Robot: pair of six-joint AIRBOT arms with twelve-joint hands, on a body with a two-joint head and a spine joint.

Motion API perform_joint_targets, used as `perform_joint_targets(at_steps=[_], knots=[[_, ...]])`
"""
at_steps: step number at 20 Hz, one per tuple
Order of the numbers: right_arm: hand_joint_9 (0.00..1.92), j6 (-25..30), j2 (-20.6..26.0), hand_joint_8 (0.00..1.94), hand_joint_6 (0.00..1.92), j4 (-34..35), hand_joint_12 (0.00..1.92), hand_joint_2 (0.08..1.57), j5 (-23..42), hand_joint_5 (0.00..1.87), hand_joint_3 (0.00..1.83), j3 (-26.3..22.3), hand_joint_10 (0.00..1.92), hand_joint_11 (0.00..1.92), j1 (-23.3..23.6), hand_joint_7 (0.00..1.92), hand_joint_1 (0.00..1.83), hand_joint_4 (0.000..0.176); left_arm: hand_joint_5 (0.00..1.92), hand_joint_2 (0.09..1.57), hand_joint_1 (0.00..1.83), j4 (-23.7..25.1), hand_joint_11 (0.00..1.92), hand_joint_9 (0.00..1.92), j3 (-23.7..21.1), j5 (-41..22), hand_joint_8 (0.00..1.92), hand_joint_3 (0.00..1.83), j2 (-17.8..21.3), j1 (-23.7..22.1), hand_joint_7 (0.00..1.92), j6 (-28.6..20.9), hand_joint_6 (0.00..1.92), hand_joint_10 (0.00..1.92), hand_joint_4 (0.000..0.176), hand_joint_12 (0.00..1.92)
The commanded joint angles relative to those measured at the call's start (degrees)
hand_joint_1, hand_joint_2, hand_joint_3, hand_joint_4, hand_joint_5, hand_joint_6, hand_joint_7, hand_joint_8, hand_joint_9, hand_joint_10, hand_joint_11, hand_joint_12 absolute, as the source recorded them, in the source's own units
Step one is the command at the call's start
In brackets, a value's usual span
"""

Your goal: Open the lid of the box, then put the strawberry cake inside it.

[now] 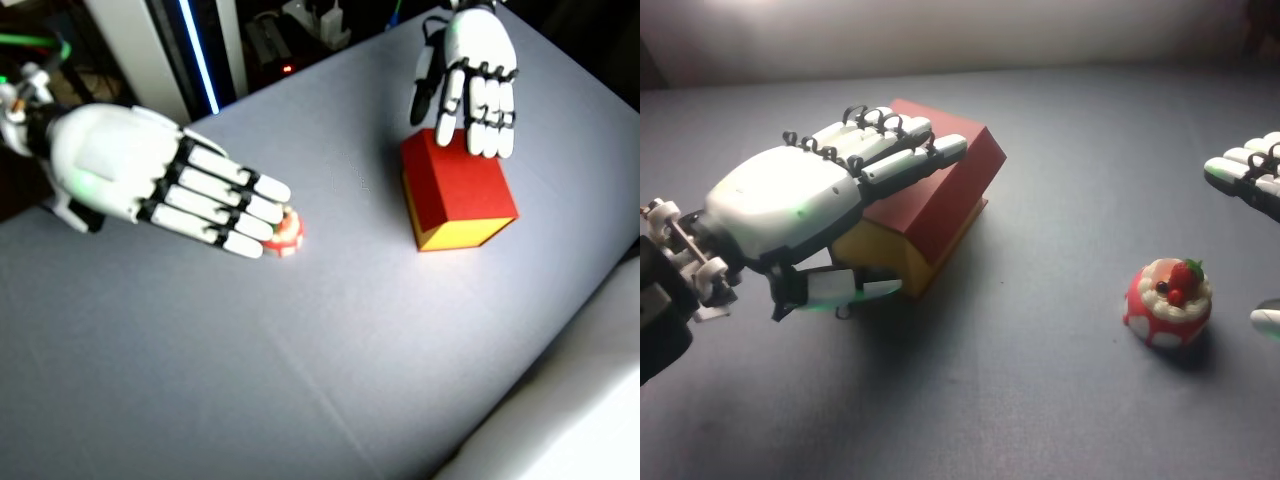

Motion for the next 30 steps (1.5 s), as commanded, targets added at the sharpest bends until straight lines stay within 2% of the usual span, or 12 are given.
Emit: perform_joint_targets(at_steps=[1, 5, 7, 11, 14, 15, 16, 19, 24, 25, 26, 30], knots=[[0.0, 0.0, -0.1, 0.0, 0.0, 0.3, 0.0, 1.24, 7.1, 0.0, 0.0, 0.2, 0.0, 0.0, 0.3, 0.0, 0.5, 0.0, 0.0, 1.14, 0.98, -0.8, 0.0, 0.0, 0.4, -6.2, 0.0, 0.0, -0.2, -1.0, 0.0, 0.5, 0.0, 0.0, 0.176, 0.0], [0.0, 0.0, -0.2, 0.0, 0.0, 0.4, 0.0, 1.24, 7.1, 0.0, 0.0, 0.2, 0.0, 0.0, 0.1, 0.0, 0.54, 0.0, 0.0, 1.14, 1.04, -1.7, 0.0, 0.0, 1.8, -4.6, 0.0, 0.0, -1.9, -2.8, 0.0, 1.5, 0.0, 0.0, 0.168, 0.0], [0.0, 0.1, -0.2, 0.0, 0.0, 0.4, 0.0, 1.24, 7.1, 0.0, 0.0, 0.2, 0.0, 0.0, 0.1, 0.0, 0.54, 0.0, 0.0, 1.11, 1.08, -1.9, 0.0, 0.0, 2.6, -3.8, 0.0, 0.0, -2.7, -3.5, 0.0, 1.6, 0.0, 0.0, 0.133, 0.0], [0.0, 0.1, -0.3, 0.0, 0.0, 0.4, 0.0, 1.25, 7.1, 0.0, 0.0, 0.2, 0.0, 0.0, 0.0, 0.0, 0.52, 0.0, 0.0, 1.16, 0.96, -2.7, 0.0, 0.0, 3.7, -2.7, 0.0, 0.01, -4.0, -4.6, 0.0, 1.7, 0.0, 0.0, 0.125, 0.0], [0.0, 0.1, -0.3, 0.0, 0.0, 0.5, 0.0, 1.25, 7.1, 0.0, 0.0, 0.3, 0.0, 0.0, 0.0, 0.0, 0.49, 0.0, 0.0, 1.17, 0.95, -4.1, 0.0, 0.0, 3.9, -4.2, 0.0, 0.01, -4.2, -4.7, 0.0, 1.7, 0.0, 0.0, 0.136, 0.0], [0.0, 0.1, -0.3, 0.0, 0.0, 0.5, 0.0, 1.25, 7.1, 0.0, 0.0, 0.3, 0.0, 0.0, 0.0, 0.0, 0.51, 0.0, 0.0, 1.2, 0.89, -4.5, 0.0, 0.0, 3.9, -4.6, 0.0, 0.02, -4.2, -4.6, 0.0, 1.7, 0.0, 0.0, 0.167, 0.0], [0.0, 0.2, -0.3, 0.0, 0.0, 0.5, 0.0, 1.25, 7.1, 0.0, 0.0, 0.3, 0.0, 0.0, 0.0, 0.0, 0.53, 0.0, 0.0, 1.21, 0.84, -4.8, 0.0, 0.0, 3.9, -5.3, 0.0, 0.03, -4.2, -4.6, 0.0, 1.7, 0.0, 0.0, 0.174, 0.0], [0.0, 0.2, -0.4, 0.0, 0.0, 0.5, 0.0, 1.25, 7.2, 0.0, 0.0, 0.2, 0.0, 0.0, -0.1, 0.0, 0.5, 0.0, 0.0, 1.24, 0.81, -6.3, 0.0, 0.0, 3.9, -7.5, 0.0, 0.02, -4.2, -4.4, 0.0, 1.7, 0.0, 0.0, 0.136, 0.0], [0.0, 0.2, -0.5, 0.0, 0.0, 0.7, 0.0, 1.26, 7.3, 0.0, 0.0, 0.2, 0.0, 0.0, -0.2, 0.0, 0.48, 0.0, 0.0, 1.27, 0.8, -8.5, 0.0, 0.0, 3.7, -10.6, 0.0, 0.02, -3.6, -4.0, 0.0, 1.6, 0.0, 0.0, 0.172, 0.0], [0.0, 0.2, -0.5, 0.0, 0.0, 0.7, 0.0, 1.26, 7.4, 0.0, 0.0, 0.2, 0.0, 0.0, -0.3, 0.0, 0.5, 0.0, 0.0, 1.27, 0.78, -9.1, 0.0, 0.0, 3.7, -11.3, 0.0, 0.01, -3.5, -3.9, 0.0, 1.6, 0.0, 0.0, 0.172, 0.0], [0.0, 0.2, -0.5, 0.0, 0.0, 0.8, 0.0, 1.26, 7.4, 0.0, 0.0, 0.2, 0.0, 0.0, -0.3, 0.0, 0.52, 0.0, 0.0, 1.28, 0.73, -9.5, 0.0, 0.0, 3.7, -12.0, 0.0, 0.02, -3.4, -3.8, 0.0, 1.6, 0.0, 0.0, 0.148, 0.0], [0.0, 0.2, -0.6, 0.0, 0.0, 0.9, 0.0, 1.26, 7.5, 0.0, 0.0, 0.2, 0.0, 0.0, -0.4, 0.0, 0.5, 0.0, 0.0, 1.32, 0.64, -11.9, 0.0, 0.0, 3.7, -14.8, 0.0, 0.02, -2.9, -3.3, 0.0, 1.3, 0.0, 0.0, 0.157, 0.0]])
